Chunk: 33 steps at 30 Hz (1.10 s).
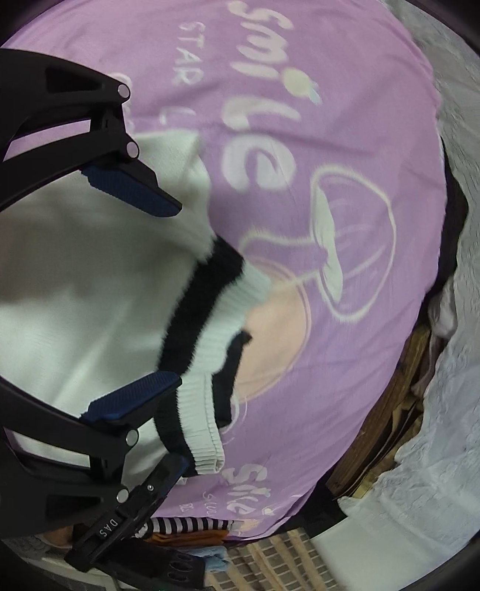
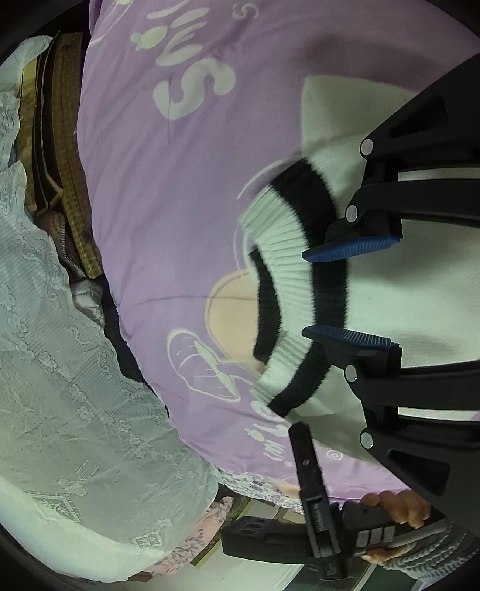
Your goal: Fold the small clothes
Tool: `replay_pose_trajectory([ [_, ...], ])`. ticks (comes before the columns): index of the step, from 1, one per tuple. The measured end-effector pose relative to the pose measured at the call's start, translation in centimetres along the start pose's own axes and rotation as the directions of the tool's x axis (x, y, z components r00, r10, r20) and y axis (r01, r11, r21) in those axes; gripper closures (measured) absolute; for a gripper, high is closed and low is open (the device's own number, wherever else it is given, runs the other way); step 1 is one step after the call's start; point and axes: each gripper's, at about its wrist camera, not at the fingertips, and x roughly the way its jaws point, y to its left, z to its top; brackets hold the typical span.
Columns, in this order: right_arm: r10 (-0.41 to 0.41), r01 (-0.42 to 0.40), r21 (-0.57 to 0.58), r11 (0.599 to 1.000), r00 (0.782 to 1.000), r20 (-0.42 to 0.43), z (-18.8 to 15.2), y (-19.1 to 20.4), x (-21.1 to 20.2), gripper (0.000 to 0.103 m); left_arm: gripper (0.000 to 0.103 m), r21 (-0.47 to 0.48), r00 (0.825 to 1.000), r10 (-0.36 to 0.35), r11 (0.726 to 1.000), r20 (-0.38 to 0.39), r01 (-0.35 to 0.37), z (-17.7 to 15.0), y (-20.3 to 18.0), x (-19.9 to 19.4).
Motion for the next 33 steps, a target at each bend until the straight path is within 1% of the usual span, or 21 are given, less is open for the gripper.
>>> replay_pose_trajectory([
  [2, -0.018, 0.018, 0.028, 0.999, 1.0, 0.002, 0.3, -0.8, 0.6, 0.066, 0.02, 0.025, 0.999, 0.037, 0.999, 0.005, -0.037, 0.4, -0.6, 1.0],
  [3, -0.028, 0.028, 0.047, 0.998, 1.0, 0.001, 0.4, -1.3, 0.8, 0.068, 0.02, 0.032, 0.998, 0.071, 0.997, 0.004, -0.071, 0.5, -0.6, 1.8],
  [5, -0.022, 0.023, 0.107, 0.994, 1.0, -0.006, 0.4, -3.0, 1.4, 0.076, 0.02, 0.036, 0.989, 0.145, 0.989, 0.001, -0.145, 0.7, -0.1, 3.0],
  [6, -0.024, 0.024, 0.124, 0.992, 1.0, -0.007, 0.4, -3.7, 1.7, 0.079, 0.016, 0.038, 0.981, 0.192, 0.981, -0.003, -0.192, 0.7, 0.4, 3.8],
  [7, -0.013, 0.014, 0.144, 0.99, 1.0, -0.009, 0.3, -4.7, 2.0, 0.088, 0.012, 0.032, 0.976, 0.217, 0.976, -0.016, -0.216, 0.6, 1.3, 4.8],
  [8, 0.002, -0.001, 0.168, 0.986, 1.0, -0.005, 0.2, -5.5, 2.2, 0.1, 0.006, 0.01, 0.981, 0.193, 0.981, -0.015, -0.193, 0.5, 2.3, 5.3],
  [9, 0.019, -0.019, 0.196, 0.98, 1.0, 0.002, 0.0, -6.4, 2.3, 0.103, 0.004, -0.001, 0.984, 0.178, 0.984, -0.001, -0.178, 0.4, 2.7, 5.3],
  [10, 0.085, -0.087, 0.254, 0.963, 0.996, 0.019, -0.2, -7.8, 2.4, 0.103, 0.004, 0.012, 0.984, 0.18, 0.984, 0.02, -0.18, 0.3, 2.8, 5.3],
  [12, 0.139, -0.147, 0.303, 0.942, 0.989, 0.046, -0.6, -9.0, 2.4, 0.103, 0.004, 0.038, 0.978, 0.202, 0.978, 0.053, -0.204, -0.1, 2.5, 5.3],
  [13, 0.145, -0.155, 0.301, 0.941, 0.988, 0.057, -0.7, -9.2, 2.4, 0.103, 0.004, 0.043, 0.975, 0.208, 0.976, 0.072, -0.211, -0.3, 2.4, 5.3],
  [17, 0.09, -0.103, 0.233, 0.967, 0.994, 0.063, -0.9, -8.0, 2.3, 0.103, 0.004, 0.031, 0.979, 0.182, 0.982, 0.093, -0.186, -0.5, 2.9, 5.2],
  [20, 0.073, -0.085, 0.248, 0.965, 0.996, 0.055, -0.8, -7.8, 1.9, 0.103, 0.004, 0.02, 0.978, 0.198, 0.98, 0.068, -0.2, -0.5, 2.6, 4.6],
  [21, 0.037, -0.048, 0.23, 0.972, 0.998, 0.051, -0.9, -7.1, 1.2, 0.103, 0.004, 0.016, 0.977, 0.204, 0.979, 0.061, -0.205, -0.6, 2.6, 4.2],
  [24, -0.022, 0.01, 0.162, 0.987, 0.997, 0.072, -1.7, -5.3, -1.4, 0.09, 0.005, 0.011, 0.979, 0.189, 0.982, 0.07, -0.19, -1.7, 2.7, 1.3],
  [25, -0.03, 0.017, 0.143, 0.99, 0.996, 0.088, -2.2, -4.8, -2.5, 0.077, 0.005, 0.009, 0.98, 0.183, 0.983, 0.079, -0.184, -2.2, 2.9, 0.6],
  [26, -0.032, 0.019, 0.132, 0.991, 0.995, 0.097, -2.7, -4.7, -3.3, 0.072, 0.005, 0.002, 0.979, 0.182, 0.983, 0.088, -0.183, -2.9, 3.2, -0.3],
  [29, -0.048, 0.038, 0.107, 0.993, 0.995, 0.09, -4.9, -4.3, -5.0, 0.072, 0.005, -0.031, 0.977, 0.198, 0.98, 0.073, -0.196, -5.0, 4.8, -1.3],
  [30, -0.054, 0.046, 0.11, 0.993, 0.996, 0.073, -5.8, -4.5, -5.1, 0.072, 0.005, -0.046, 0.977, 0.207, 0.978, 0.058, -0.205, -5.7, 5.5, -1.2],
  [31, -0.057, 0.051, 0.116, 0.992, 0.997, 0.051, -6.6, -4.8, -4.8, 0.075, 0.004, -0.069, 0.974, 0.224, 0.973, 0.027, -0.222, -6.6, 6.5, -0.6],
  [32, -0.051, 0.045, 0.123, 0.991, 0.998, 0.044, -7.4, -5.3, -4.6, 0.079, 0.004, -0.087, 0.978, 0.209, 0.974, 0.012, -0.207, -7.2, 7.2, -0.1],
  [33, -0.046, 0.039, 0.132, 0.991, 0.998, 0.053, -7.9, -5.5, -4.7, 0.082, 0.004, -0.108, 0.984, 0.176, 0.979, 0.022, -0.172, -7.9, 7.8, 0.0],
])
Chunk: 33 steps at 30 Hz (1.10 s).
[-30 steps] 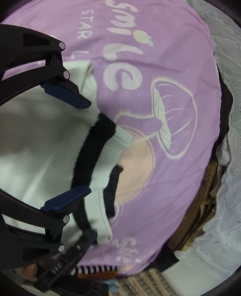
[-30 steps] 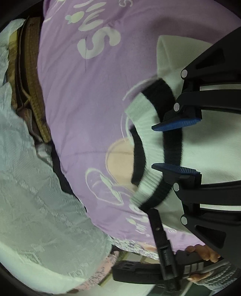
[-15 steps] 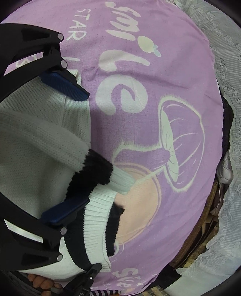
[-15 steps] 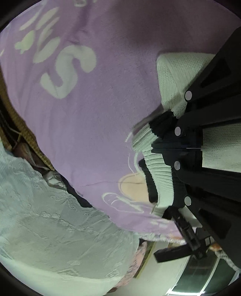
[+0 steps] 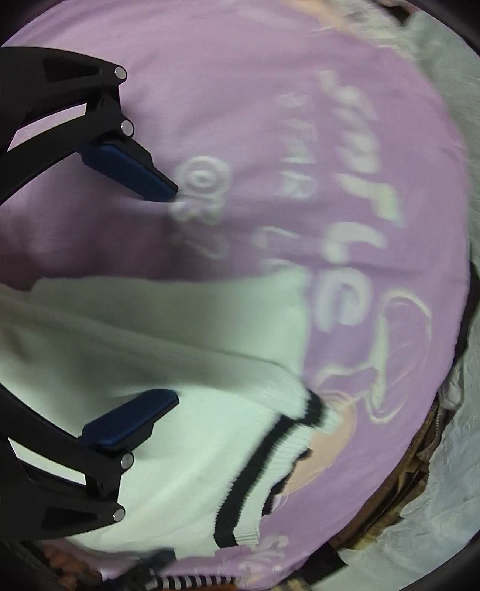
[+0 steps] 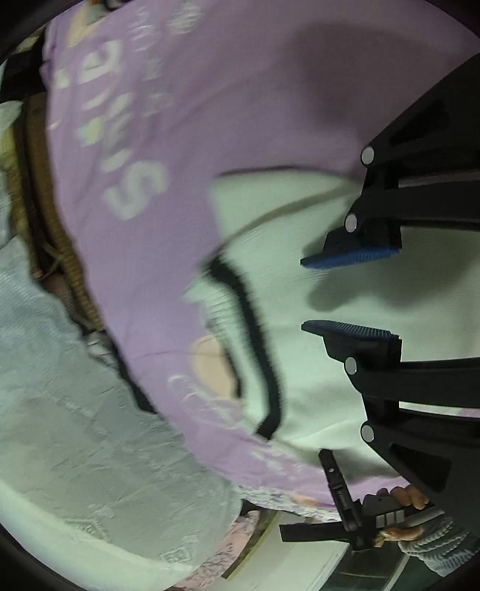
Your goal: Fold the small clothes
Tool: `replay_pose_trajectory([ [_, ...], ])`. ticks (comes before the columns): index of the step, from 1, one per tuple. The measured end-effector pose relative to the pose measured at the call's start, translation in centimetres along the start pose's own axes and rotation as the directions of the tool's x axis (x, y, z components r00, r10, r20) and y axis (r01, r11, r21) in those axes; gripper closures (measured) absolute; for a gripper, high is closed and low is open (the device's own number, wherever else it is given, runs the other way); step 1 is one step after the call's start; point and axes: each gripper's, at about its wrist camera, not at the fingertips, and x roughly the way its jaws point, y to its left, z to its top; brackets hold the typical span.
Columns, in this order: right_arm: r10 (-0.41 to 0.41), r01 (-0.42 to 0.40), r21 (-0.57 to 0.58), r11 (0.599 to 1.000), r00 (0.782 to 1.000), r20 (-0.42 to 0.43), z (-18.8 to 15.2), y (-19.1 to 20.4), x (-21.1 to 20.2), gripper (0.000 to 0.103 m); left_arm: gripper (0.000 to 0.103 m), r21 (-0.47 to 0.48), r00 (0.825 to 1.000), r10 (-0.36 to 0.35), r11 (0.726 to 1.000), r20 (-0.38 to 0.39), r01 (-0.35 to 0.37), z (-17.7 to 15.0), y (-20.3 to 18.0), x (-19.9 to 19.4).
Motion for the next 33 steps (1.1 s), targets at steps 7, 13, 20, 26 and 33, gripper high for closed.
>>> replay_pose_trajectory([
  [7, -0.015, 0.017, 0.087, 0.996, 1.0, -0.022, 0.5, -1.0, -0.6, 0.095, 0.004, -0.048, 0.999, 0.038, 0.998, -0.017, -0.038, 0.3, -0.2, -0.6],
  [13, -0.03, 0.029, -0.069, 0.997, 1.0, 0.0, -1.8, 2.4, -4.4, 0.082, 0.005, -0.04, 1.0, 0.013, 0.999, 0.016, -0.012, -2.8, -0.4, -4.4],
  [20, -0.045, 0.037, -0.126, 0.991, 0.997, -0.063, -5.5, 3.4, -4.4, 0.081, 0.004, 0.012, 0.998, 0.053, 0.999, -0.046, -0.052, -7.3, -0.4, -3.1],
  [26, -0.05, 0.04, -0.108, 0.993, 0.995, -0.09, -8.1, 1.6, -2.7, 0.085, 0.004, 0.054, 0.994, 0.103, 0.993, -0.03, -0.101, -8.3, -0.7, -2.7],
  [33, -0.119, 0.099, -0.197, 0.975, 0.988, -0.094, -7.2, 4.7, -3.5, 0.08, 0.005, 0.033, 0.996, 0.086, 0.996, -0.028, -0.085, -8.5, -0.9, -3.6],
])
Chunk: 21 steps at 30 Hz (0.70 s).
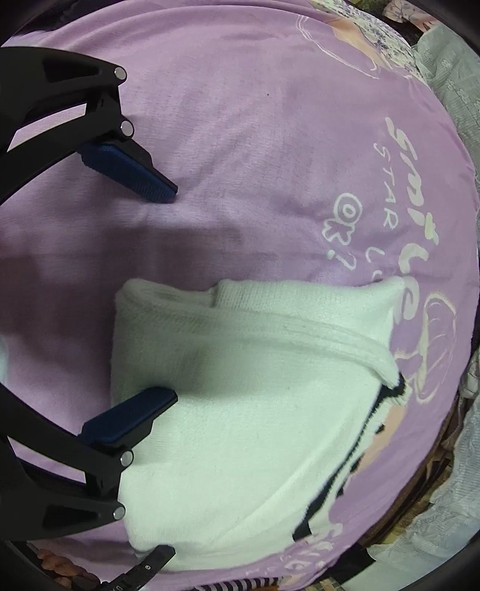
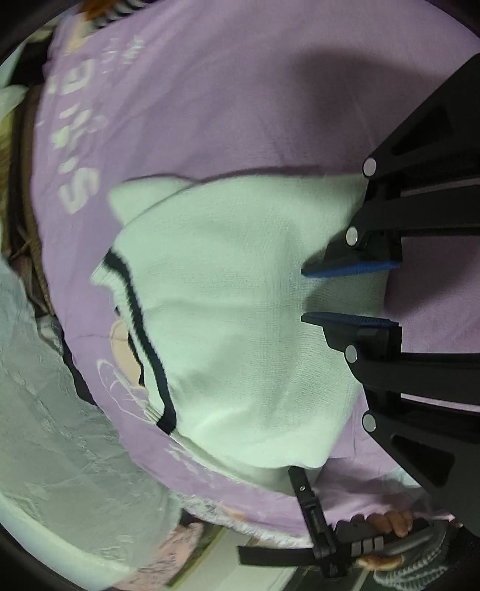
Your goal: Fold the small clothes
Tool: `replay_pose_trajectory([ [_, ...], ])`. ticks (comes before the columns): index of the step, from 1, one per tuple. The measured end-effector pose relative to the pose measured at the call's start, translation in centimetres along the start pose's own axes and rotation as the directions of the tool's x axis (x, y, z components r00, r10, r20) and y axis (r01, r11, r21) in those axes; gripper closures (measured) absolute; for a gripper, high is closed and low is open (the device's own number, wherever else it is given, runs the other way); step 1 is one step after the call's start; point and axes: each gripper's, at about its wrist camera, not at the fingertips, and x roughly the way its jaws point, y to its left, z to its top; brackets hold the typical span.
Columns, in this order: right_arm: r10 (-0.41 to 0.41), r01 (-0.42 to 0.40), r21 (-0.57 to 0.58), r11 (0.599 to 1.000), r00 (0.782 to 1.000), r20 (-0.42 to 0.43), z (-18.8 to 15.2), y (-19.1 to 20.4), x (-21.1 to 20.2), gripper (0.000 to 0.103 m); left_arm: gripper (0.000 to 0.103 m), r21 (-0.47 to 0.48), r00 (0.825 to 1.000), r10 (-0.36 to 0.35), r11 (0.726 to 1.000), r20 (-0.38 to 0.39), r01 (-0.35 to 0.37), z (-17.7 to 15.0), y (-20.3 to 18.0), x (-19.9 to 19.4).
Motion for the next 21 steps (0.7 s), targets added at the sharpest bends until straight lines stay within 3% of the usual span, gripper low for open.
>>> replay_pose_trajectory([
  [5, 0.025, -0.021, -0.128, 0.992, 0.999, 0.027, 1.9, 4.2, -0.4, 0.08, 0.005, -0.011, 0.999, -0.034, 0.999, 0.039, 0.034, 0.3, -0.1, -1.7],
  [10, 0.034, -0.033, -0.193, 0.981, 0.999, 0.0, 2.5, 7.1, 1.4, 0.08, 0.005, -0.002, 0.999, -0.011, 1.0, 0.052, 0.011, 0.5, -0.3, -1.6],
  [16, 0.006, -0.024, -0.198, 0.98, 0.996, -0.089, 0.5, 7.7, 4.0, 0.076, 0.004, -0.018, 1.0, 0.014, 1.0, -0.001, -0.014, -0.1, 0.4, 0.6],
  [21, 0.052, -0.066, -0.133, 0.989, 0.993, -0.108, 0.3, 6.4, 3.9, 0.076, 0.004, 0.02, 0.999, 0.048, 0.999, 0.012, -0.048, -0.2, -0.5, 0.5],
])
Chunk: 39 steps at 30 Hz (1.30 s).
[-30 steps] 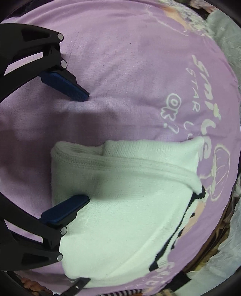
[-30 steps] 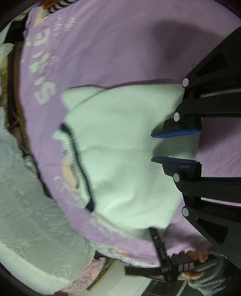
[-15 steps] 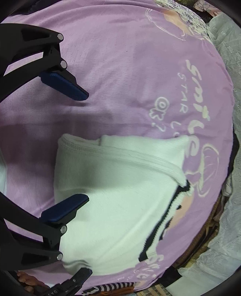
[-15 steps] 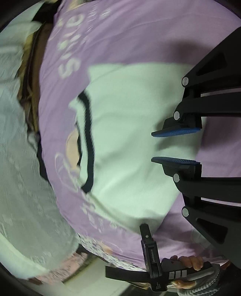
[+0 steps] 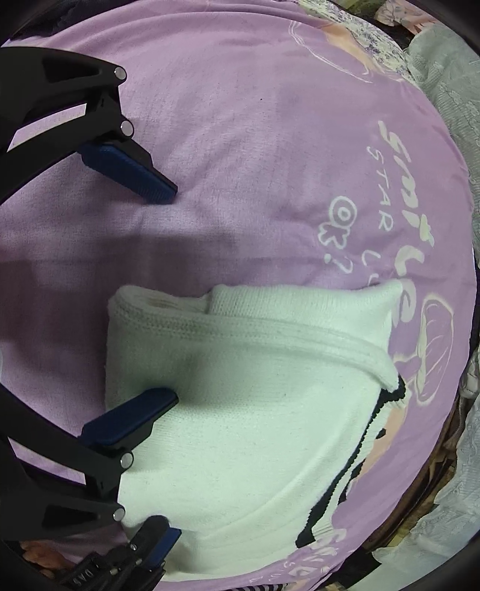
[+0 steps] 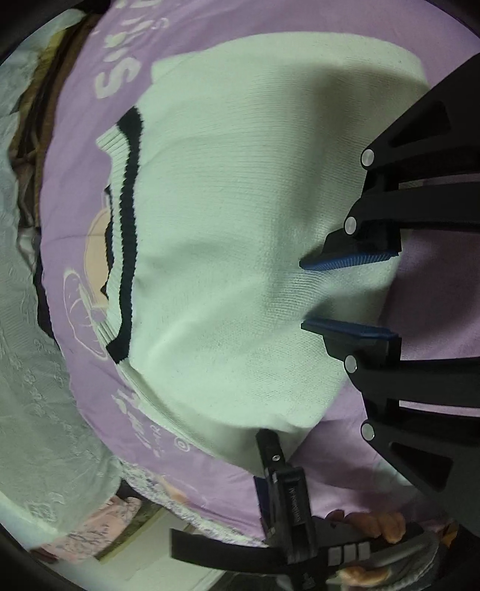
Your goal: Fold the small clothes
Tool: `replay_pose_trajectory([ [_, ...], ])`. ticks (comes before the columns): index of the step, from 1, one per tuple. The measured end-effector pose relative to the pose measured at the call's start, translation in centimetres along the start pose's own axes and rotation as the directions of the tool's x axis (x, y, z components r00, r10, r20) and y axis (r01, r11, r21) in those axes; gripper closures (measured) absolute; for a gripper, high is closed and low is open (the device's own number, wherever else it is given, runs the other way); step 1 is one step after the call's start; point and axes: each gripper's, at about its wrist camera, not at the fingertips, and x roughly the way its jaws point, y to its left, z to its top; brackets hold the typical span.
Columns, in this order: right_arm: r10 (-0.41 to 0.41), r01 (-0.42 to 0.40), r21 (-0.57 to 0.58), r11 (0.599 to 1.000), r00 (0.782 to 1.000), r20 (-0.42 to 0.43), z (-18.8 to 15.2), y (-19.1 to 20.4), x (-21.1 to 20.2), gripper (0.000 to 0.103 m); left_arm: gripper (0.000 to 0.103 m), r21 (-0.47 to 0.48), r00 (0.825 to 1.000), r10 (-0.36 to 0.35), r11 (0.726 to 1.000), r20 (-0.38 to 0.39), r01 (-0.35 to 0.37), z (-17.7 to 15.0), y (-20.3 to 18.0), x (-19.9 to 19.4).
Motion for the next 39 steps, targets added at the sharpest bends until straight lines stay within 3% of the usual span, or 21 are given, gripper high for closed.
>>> replay_pose_trajectory([
  [5, 0.015, -0.016, 0.032, 0.999, 1.0, 0.018, -0.3, -0.5, -1.5, 0.071, 0.005, -0.016, 1.0, -0.019, 1.0, 0.004, 0.019, 0.2, 0.1, -0.6],
  [16, 0.042, -0.074, 0.212, 0.974, 0.988, 0.148, -1.0, -6.5, -6.6, 0.062, 0.005, 0.076, 0.992, -0.002, 0.997, 0.125, -0.008, 0.8, -3.3, -4.6],
  [25, 0.044, -0.099, 0.302, 0.948, 0.982, 0.184, -1.1, -9.9, -6.8, 0.06, 0.005, 0.155, 0.988, 0.021, 0.987, 0.156, -0.046, 1.6, -6.3, -5.4],
  [30, 0.067, -0.132, 0.333, 0.933, 0.978, 0.198, -0.7, -11.5, -6.0, 0.045, 0.005, 0.189, 0.99, 0.026, 0.981, 0.139, -0.052, 2.0, -7.8, -4.8],
  [35, 0.101, -0.204, 0.418, 0.885, 0.961, 0.256, 0.8, -15.2, -4.7, 0.043, 0.005, 0.245, 0.994, 0.016, 0.969, 0.107, -0.042, 2.5, -10.6, -3.3],
  [39, 0.061, -0.217, 0.488, 0.846, 0.947, 0.315, 1.9, -18.0, -5.0, 0.042, 0.005, 0.301, 0.993, -0.005, 0.953, 0.116, -0.03, 3.3, -13.3, -2.9],
])
